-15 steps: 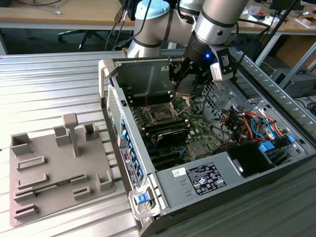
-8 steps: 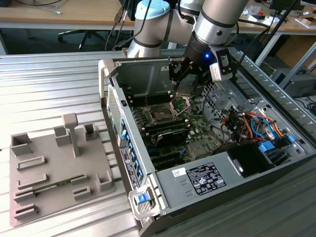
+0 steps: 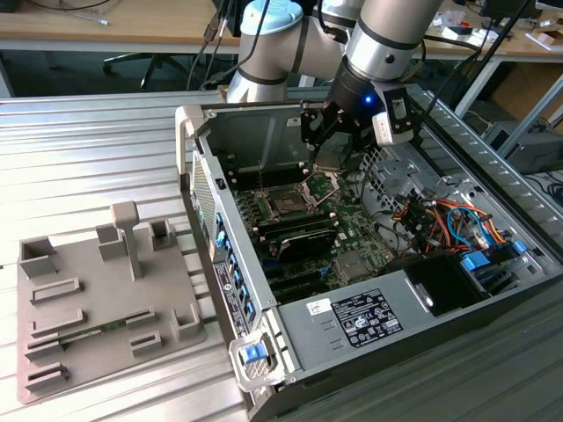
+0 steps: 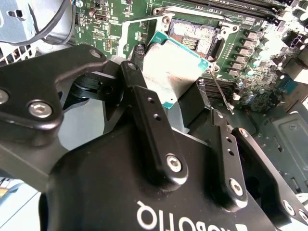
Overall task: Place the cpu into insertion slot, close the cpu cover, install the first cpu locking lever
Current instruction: 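Place the cpu into insertion slot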
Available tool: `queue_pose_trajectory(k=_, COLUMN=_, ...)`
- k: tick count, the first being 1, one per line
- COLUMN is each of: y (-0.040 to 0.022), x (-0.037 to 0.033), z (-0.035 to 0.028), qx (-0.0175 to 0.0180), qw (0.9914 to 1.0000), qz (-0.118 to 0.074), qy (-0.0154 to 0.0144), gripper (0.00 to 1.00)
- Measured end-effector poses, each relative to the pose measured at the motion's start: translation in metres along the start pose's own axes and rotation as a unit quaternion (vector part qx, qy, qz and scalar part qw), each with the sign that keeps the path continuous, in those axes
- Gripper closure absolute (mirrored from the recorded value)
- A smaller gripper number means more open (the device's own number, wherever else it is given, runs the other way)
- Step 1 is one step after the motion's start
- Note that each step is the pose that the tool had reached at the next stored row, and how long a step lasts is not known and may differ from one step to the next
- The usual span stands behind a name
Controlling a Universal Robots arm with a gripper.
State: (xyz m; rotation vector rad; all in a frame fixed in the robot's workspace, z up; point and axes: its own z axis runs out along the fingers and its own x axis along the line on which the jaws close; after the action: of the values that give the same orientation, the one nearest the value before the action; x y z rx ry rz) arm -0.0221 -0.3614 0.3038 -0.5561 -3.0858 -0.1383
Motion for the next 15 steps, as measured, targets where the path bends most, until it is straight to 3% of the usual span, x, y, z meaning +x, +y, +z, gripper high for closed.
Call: queue_pose_trajectory(k=15, y=-0.0001, x=0.0, z=0.0008, qx=-0.0005, qw=0.99962, qz=0.028, qy=-0.0024, gripper=0.45)
